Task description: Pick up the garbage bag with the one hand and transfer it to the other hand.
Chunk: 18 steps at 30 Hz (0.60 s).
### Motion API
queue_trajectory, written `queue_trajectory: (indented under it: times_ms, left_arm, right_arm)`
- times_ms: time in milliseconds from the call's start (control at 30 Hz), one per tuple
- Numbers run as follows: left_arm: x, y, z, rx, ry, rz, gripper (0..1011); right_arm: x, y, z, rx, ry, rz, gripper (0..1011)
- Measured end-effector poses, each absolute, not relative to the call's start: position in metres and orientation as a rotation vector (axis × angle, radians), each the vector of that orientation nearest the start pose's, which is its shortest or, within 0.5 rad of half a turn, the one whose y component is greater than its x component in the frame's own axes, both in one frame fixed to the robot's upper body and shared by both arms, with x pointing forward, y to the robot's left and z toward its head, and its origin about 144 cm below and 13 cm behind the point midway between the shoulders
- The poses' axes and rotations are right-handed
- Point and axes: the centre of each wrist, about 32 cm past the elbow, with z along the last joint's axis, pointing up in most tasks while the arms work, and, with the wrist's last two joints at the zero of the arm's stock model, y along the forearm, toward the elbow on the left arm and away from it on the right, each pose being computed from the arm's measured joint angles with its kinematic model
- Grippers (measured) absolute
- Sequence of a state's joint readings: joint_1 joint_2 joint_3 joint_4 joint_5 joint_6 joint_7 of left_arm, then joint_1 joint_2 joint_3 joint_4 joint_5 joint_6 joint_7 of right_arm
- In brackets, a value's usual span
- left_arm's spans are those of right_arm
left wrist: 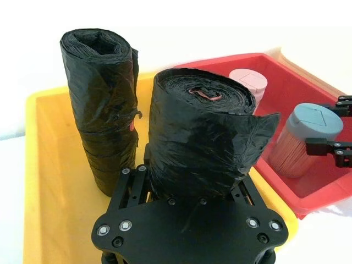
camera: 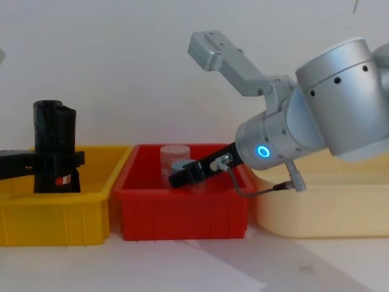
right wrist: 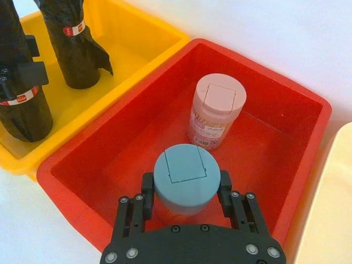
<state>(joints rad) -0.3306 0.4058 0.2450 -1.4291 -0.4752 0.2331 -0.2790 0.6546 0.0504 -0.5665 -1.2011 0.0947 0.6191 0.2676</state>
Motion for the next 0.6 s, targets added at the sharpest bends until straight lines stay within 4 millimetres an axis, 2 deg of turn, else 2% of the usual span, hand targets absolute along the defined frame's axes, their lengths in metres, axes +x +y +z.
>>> queue_trajectory:
  times_ms: [367, 600]
  left_arm:
    - [0.5410, 0.2907, 1.2129, 0.082, 0.115, 1.121, 466]
    - [0.5423, 0.2883, 1.2181, 0.096, 0.104, 1.119, 466]
  right_arm:
    - [0.5906, -0.0877, 1.2573, -0.526, 0.071, -0.882, 672]
    - [0.5878, -0.0920, 1.2602, -0.504, 0.072, -0.873, 672]
